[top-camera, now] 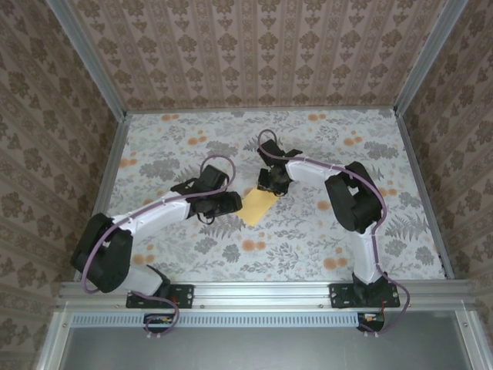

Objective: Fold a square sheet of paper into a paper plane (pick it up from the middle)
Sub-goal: Rotate the square sheet of paper at the center of the table, then move the square sheet of paper to the center of the table.

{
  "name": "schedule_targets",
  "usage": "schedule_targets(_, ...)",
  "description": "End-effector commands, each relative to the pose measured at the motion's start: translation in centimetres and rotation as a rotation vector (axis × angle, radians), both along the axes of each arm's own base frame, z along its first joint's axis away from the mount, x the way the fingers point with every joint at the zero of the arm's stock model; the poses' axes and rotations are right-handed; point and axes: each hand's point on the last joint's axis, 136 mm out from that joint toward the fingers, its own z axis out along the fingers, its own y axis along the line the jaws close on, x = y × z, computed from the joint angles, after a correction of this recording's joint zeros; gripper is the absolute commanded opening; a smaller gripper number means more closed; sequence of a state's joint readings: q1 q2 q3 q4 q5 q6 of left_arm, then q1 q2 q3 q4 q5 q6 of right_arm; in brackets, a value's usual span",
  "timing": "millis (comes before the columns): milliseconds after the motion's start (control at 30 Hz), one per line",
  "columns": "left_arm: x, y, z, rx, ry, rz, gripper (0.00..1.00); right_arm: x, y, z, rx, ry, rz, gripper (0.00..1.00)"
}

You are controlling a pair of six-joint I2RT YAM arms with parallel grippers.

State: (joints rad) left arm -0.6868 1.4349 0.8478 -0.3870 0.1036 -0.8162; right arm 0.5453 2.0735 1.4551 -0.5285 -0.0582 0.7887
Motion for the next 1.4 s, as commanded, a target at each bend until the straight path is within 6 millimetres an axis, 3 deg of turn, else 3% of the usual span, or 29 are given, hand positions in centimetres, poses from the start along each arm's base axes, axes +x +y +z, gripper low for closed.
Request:
schedule_targets(0, 0.3, -1.3, 0.5, 0.003, -0.007, -0.013, 0.68, -1.8, -4.7, -1.5, -0.159, 0.067, -0.088, 0.32)
schedule_targets(200, 0.0, -3.9, 0.2, -0.012, 0.002, -0.069, 0.67, -4.7, -8.4, -1.0, -0.228, 0.066, -0.212, 0.33)
schedule_targets(333, -0.6, -6.4, -0.1, -0.052, 0.009, -0.105, 0.64, -6.9, -9.4, -0.7, -0.19, 0.071, -0.29, 0.33)
schedule_targets(400, -1.0, -7.9, -0.2, -0.091, 0.012, -0.128, 0.59, -7.5, -8.8, -0.4, -0.115, 0.063, -0.298, 0.33)
schedule_targets(533, -1.9, -11.0, 0.0, -0.177, 0.01, -0.156, 0.43, -6.8, -6.7, 2.2, 0.079, -0.016, -0.223, 0.33)
schedule_targets(633, -2.6, -13.3, -0.1, -0.217, 0.012, -0.187, 0.35, -6.9, -6.3, 3.5, 0.161, -0.05, -0.146, 0.31)
schedule_targets(767, -3.0, -14.8, -1.5, -0.215, 0.061, -0.202, 0.25, -8.4, -7.1, 2.8, 0.177, -0.022, -0.108, 0.29)
schedule_targets(933, -3.0, -14.4, -3.3, -0.143, 0.111, -0.19, 0.19, -9.3, -7.7, 2.6, 0.207, -0.022, -0.099, 0.29)
schedule_targets(1200, -2.9, -11.0, -6.5, 0.031, 0.157, -0.163, 0.18, -9.3, -8.0, 4.3, 0.228, -0.069, -0.085, 0.3)
schedule_targets(1367, -2.4, -8.5, -7.0, 0.08, 0.159, -0.18, 0.18, -9.3, -8.0, 5.4, 0.244, -0.114, -0.069, 0.31)
